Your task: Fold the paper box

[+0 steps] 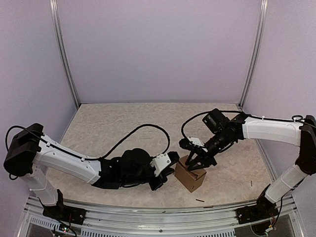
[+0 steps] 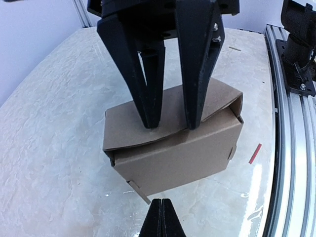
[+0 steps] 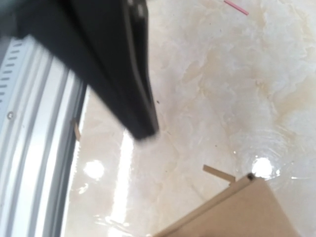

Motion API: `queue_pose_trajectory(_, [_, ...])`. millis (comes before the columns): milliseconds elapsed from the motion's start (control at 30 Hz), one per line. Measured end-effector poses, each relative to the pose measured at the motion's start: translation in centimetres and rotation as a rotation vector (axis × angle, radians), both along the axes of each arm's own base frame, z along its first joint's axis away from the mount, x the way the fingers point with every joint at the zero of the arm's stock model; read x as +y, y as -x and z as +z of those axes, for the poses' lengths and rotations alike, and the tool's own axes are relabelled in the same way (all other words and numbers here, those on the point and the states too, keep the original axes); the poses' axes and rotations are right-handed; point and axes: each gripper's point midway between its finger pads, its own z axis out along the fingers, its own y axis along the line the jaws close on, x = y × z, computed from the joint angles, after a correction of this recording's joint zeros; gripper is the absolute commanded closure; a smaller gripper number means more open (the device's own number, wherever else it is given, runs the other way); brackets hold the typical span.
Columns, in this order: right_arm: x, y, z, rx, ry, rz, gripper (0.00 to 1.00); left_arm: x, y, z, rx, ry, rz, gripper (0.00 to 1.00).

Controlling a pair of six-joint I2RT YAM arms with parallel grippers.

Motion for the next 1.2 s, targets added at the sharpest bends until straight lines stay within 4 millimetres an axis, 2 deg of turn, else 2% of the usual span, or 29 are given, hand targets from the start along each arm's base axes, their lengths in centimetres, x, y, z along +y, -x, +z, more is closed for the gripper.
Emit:
queue_pose_trajectory(200, [-0.1,0.0,-1.2,-0.025,-0.002,0.005,0.71,0.8,-1.0,0.9,0.030,0.035,0.028,1.00])
queue_pose_trajectory(433, [0.0,-0.1,-1.2,-0.054,-0.018,0.003,0.71,-0.5,-5.2,2.0,0.132,0.137,0.075,1.00])
queue_pose_trajectory(500, [-0.1,-0.1,-1.2,-0.064,-0.015,-0.001,0.71,-0.7,-5.8,1.9,0.162,0.164,0.066,1.00])
queue_pose_trajectory(867, [-0.4,-0.6,-1.1,-0.096,0.003,-0.024,0.70,-3.7,-4.8,1.3,0.242,0.190,-0.073,0.98])
queue_pose_trajectory(1067, [-0.5,-0.6,-1.1,-0.097,0.003,-0.024,0.70,-4.6,-5.3,1.5,0.251,0.199,-0.070,0.99])
queue_pose_trajectory(1200, [-0.5,-0.6,-1.1,-0.097,0.003,-0.024,0.70,-4.6,-6.0,0.8,0.271,0.182,-0.045,1.00])
